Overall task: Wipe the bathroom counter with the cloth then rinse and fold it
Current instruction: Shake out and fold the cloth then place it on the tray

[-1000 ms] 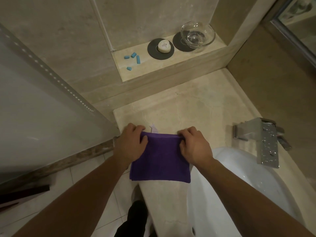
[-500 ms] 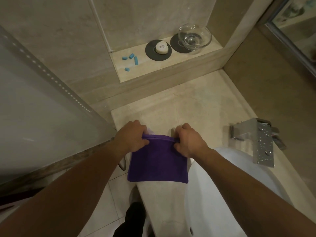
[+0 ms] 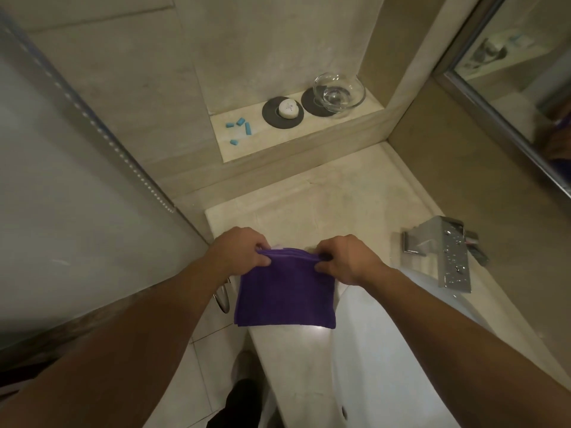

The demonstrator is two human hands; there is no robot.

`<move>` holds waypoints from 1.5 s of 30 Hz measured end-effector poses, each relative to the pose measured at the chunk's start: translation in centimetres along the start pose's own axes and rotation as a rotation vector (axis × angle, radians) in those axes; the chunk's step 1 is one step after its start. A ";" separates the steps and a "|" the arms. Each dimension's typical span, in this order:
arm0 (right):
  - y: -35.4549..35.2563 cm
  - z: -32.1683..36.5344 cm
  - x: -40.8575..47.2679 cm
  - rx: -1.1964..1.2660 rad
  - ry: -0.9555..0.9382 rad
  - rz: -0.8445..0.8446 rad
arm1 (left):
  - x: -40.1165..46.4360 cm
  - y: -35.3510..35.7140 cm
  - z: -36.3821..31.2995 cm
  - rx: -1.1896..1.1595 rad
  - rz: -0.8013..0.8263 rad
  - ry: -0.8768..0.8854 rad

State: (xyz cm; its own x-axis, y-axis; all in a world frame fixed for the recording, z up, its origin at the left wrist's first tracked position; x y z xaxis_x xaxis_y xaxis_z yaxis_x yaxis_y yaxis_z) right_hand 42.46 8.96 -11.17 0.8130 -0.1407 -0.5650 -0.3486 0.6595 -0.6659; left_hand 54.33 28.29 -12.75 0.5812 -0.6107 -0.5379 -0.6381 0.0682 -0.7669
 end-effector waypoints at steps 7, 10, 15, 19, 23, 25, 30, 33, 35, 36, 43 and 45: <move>-1.7 1.3 -3.7 0.057 0.032 -0.055 | -2.8 -2.2 -1.3 -0.086 -0.060 -0.012; -2.6 1.8 -5.4 0.080 0.037 -0.093 | -4.0 -3.3 -1.9 -0.099 -0.099 -0.008; -5.1 2.9 -8.2 0.062 0.048 -0.191 | -5.9 -5.5 -3.7 -0.023 -0.142 0.058; -7.8 4.0 -10.7 0.039 0.039 -0.295 | -7.3 -8.5 -5.7 0.020 -0.202 0.141; -10.7 4.9 -13.7 0.028 0.043 -0.359 | -8.6 -11.6 -8.1 0.025 -0.262 0.197; -12.1 5.1 -15.5 0.029 0.057 -0.405 | -9.0 -12.9 -9.8 0.017 -0.272 0.236; -14.3 4.2 -20.6 0.024 0.123 -0.512 | -9.9 -14.9 -14.3 0.043 -0.277 0.333; -15.5 3.2 -24.1 0.039 0.180 -0.583 | -10.5 -15.6 -17.9 0.082 -0.272 0.410; -16.1 2.5 -26.4 0.046 0.213 -0.630 | -11.1 -15.9 -20.3 0.113 -0.272 0.464; -16.2 2.1 -27.7 0.046 0.227 -0.650 | -11.4 -15.9 -21.5 0.128 -0.275 0.492; -15.6 -2.5 -37.1 0.103 0.369 -0.776 | -14.3 -13.7 -31.1 0.228 -0.254 0.693; -14.9 -4.1 -40.0 0.125 0.411 -0.796 | -15.5 -12.1 -33.8 0.251 -0.252 0.740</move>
State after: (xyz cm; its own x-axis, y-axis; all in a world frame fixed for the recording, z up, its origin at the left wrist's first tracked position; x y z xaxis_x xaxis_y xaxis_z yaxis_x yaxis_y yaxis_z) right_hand 13.19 1.73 19.33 0.5528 -0.8266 -0.1051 0.3186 0.3262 -0.8900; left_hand 35.99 10.28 16.66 0.1523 -0.9877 -0.0364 -0.3498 -0.0194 -0.9366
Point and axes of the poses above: each hand's wrist, its own x-axis towards the middle knuckle, its own y-axis out of the palm, z = x × y, the point moved 3 cm from there along x, towards the middle knuckle, and after that the axes turned 8 degrees about x, right-handed, at the moved point
